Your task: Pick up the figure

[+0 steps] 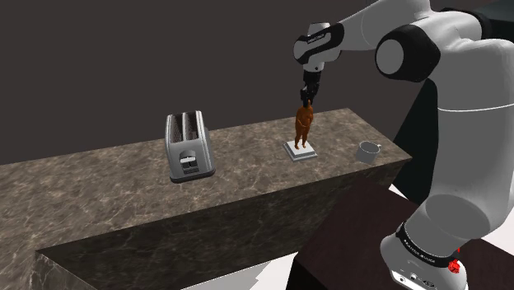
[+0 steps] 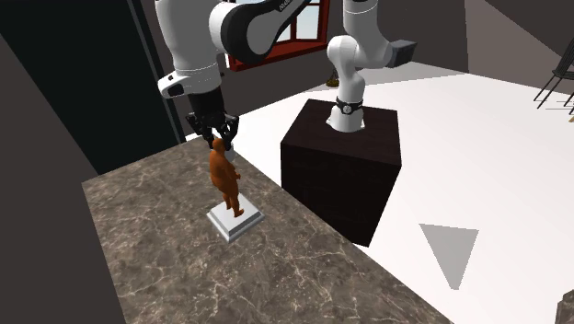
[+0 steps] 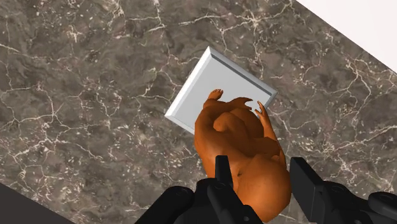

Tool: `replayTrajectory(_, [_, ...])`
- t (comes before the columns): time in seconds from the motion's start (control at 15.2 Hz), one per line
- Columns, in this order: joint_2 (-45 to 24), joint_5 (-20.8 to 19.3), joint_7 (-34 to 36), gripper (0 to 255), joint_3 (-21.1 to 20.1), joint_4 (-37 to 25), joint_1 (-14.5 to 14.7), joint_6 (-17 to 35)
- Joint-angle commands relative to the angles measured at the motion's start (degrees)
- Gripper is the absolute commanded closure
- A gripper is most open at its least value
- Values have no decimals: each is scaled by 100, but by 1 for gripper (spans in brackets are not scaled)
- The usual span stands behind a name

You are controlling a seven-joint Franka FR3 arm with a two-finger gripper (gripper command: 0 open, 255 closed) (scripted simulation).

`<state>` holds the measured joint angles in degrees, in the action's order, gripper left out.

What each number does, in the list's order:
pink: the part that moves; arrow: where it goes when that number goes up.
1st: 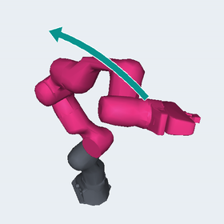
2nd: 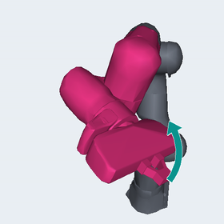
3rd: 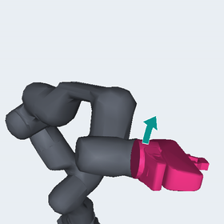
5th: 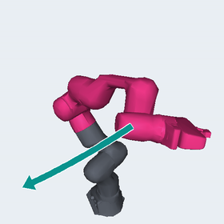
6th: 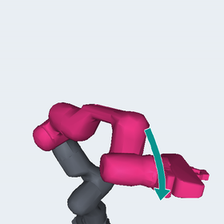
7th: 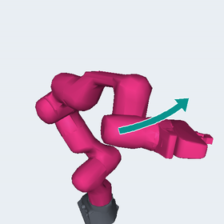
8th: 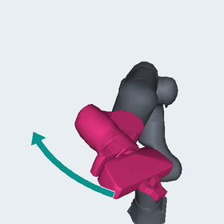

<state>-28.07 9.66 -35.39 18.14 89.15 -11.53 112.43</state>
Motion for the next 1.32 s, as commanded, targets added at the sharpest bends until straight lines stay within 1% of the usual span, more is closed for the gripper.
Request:
replayTrajectory(0.0, [-3,0,0,255,1,3,-1,0])
replayTrajectory(0.13, [-17,2,2,255,-1,-18,-3,-7])
replayTrajectory(1.12, [244,-107,88,255,56,-794,-21,-1028])
replayTrajectory(1.25, [246,-108,89,255,57,-804,-22,-1040])
